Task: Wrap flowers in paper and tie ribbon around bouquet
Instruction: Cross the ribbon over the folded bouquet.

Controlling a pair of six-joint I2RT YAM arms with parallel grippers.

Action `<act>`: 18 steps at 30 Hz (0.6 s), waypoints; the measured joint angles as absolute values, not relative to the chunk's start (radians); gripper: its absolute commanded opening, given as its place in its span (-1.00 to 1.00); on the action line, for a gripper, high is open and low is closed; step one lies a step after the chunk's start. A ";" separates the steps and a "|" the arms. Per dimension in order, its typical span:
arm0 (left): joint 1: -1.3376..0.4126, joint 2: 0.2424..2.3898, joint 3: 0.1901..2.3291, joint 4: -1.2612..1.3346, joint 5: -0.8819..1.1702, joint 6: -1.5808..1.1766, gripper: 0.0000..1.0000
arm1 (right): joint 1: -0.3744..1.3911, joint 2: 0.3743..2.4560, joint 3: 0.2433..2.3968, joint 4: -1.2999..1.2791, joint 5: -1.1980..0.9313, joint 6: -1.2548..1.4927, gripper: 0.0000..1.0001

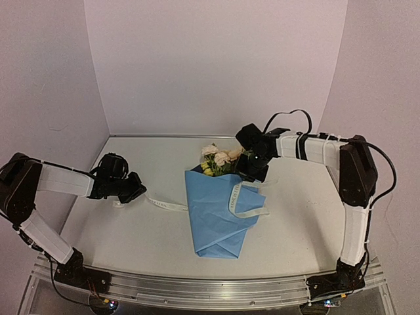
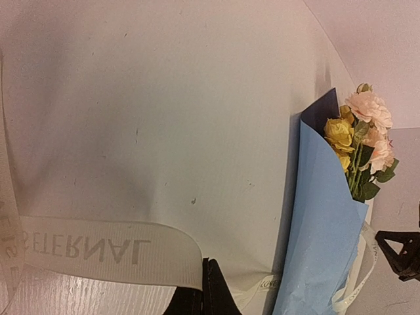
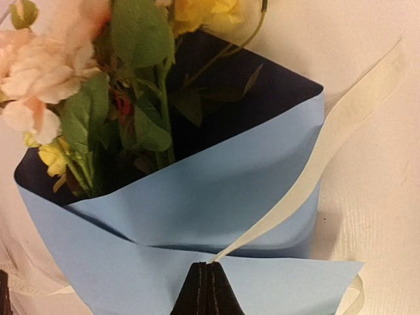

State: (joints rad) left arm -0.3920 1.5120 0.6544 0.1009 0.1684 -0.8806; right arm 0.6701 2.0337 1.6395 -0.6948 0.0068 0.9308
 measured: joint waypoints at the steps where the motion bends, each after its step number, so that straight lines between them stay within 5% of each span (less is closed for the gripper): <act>1: -0.392 1.512 0.654 0.100 0.167 -0.879 -0.99 | 0.672 2.013 1.632 -0.684 0.009 0.917 -1.00; 12: -0.392 1.509 0.654 0.099 0.162 -0.879 -1.00 | 0.891 2.100 1.867 -0.488 -0.265 0.690 -0.98; 17: -0.392 1.508 0.654 0.099 0.162 -0.886 -1.00 | 1.001 2.159 1.816 -0.470 -0.420 0.614 -0.05; 18: -0.392 1.509 0.654 0.099 0.162 -0.887 -1.00 | 1.005 2.159 1.792 -0.477 -0.428 0.601 0.02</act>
State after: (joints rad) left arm -0.3920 1.5085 0.6544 0.0986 0.1619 -0.8867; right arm 1.0047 2.1586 1.7920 -0.4765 -0.4280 0.6009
